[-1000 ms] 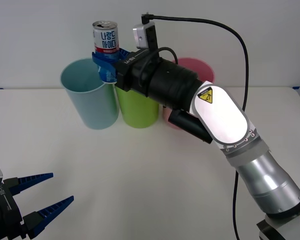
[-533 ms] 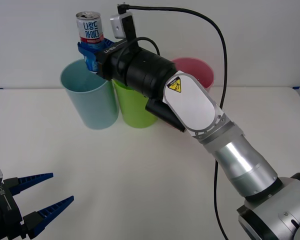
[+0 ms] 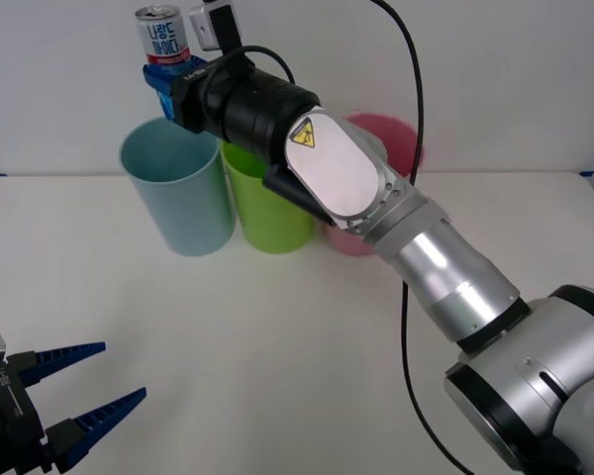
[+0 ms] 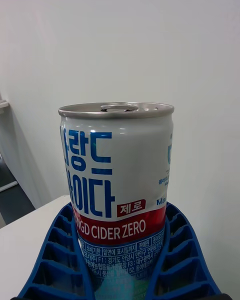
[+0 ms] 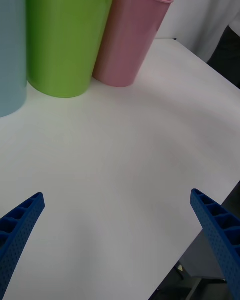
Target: Put cans in the blue bin and PET bottles in the pink bin and trash in the green bin.
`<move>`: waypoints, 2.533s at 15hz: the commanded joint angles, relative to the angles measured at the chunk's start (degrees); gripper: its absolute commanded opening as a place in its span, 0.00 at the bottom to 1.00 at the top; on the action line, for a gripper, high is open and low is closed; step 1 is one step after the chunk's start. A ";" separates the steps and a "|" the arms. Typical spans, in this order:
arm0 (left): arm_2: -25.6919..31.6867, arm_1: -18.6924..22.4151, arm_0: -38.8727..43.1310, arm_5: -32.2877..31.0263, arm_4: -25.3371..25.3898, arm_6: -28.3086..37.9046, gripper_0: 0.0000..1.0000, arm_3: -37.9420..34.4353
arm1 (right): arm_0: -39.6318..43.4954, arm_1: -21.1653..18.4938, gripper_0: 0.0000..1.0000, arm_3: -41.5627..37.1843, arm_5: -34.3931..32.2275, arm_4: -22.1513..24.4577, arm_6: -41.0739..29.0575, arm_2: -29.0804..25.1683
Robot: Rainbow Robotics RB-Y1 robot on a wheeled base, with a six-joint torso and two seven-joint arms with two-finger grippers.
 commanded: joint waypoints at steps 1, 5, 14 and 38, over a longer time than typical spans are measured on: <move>0.00 0.00 0.00 0.00 0.00 0.00 1.00 0.00 | -2.55 0.14 0.00 3.41 -0.04 0.92 -0.23 0.79; 0.00 0.00 0.00 0.00 0.00 0.00 1.00 0.00 | -5.72 0.93 0.00 9.04 -0.04 1.36 -1.37 2.72; 0.00 0.00 0.00 0.00 0.00 0.00 1.00 0.00 | -11.96 3.78 0.00 19.93 0.14 4.26 -2.95 2.72; 0.00 0.00 0.00 0.00 0.00 0.00 1.00 0.00 | -11.17 0.67 1.00 10.71 -3.73 -2.16 -4.98 2.99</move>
